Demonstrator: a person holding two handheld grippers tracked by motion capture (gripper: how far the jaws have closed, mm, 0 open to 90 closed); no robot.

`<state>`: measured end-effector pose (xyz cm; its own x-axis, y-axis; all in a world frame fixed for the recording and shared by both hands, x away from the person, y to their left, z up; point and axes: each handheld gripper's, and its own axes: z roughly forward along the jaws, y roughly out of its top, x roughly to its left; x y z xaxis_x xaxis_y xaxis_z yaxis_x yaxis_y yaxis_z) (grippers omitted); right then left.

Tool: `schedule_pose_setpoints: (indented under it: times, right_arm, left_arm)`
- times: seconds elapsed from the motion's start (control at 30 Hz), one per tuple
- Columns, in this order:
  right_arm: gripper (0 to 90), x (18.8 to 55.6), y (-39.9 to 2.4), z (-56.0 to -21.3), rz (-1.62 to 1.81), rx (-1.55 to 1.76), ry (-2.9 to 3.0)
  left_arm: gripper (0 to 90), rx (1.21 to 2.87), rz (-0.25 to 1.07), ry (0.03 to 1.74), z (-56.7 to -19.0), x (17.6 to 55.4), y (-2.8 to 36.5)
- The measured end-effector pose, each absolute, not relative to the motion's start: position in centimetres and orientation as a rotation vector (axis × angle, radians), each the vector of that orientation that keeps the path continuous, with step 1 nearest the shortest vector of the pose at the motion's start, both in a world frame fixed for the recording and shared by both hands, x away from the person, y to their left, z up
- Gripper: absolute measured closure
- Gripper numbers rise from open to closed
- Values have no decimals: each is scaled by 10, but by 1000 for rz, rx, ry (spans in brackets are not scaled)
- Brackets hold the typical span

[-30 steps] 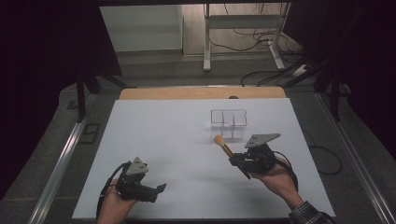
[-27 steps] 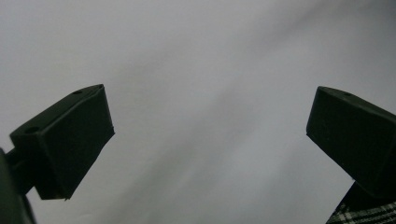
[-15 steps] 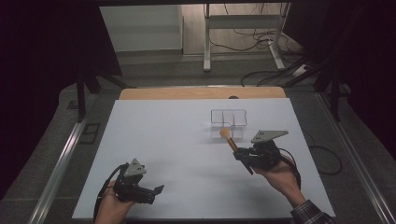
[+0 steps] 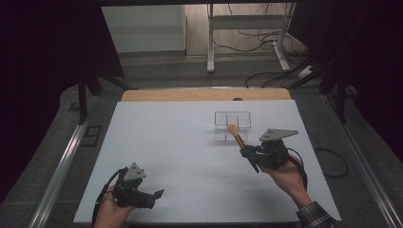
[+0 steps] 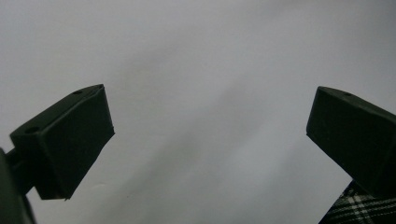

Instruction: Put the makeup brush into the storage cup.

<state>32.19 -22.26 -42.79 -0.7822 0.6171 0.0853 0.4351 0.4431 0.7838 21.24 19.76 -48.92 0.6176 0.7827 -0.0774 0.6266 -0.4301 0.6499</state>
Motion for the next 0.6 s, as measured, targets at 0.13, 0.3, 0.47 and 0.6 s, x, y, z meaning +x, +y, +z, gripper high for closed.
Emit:
schedule_pose_setpoints:
  times: [0.13, 0.3, 0.47, 0.6]
  right_arm:
    - [741, 324, -224, -426, 1265, 926, 2463]
    - [741, 327, -225, -425, 1269, 929, 2449]
    - [741, 330, -226, -423, 1276, 934, 2429]
    - [741, 332, -226, -422, 1278, 941, 2417]
  left_arm:
    - [10, 2191, 311, 1113, -490, 212, 200]
    - [10, 2185, 311, 1129, -490, 210, 204]
    - [10, 2186, 311, 1139, -491, 209, 207]
    - [9, 2180, 313, 1145, -491, 207, 209]
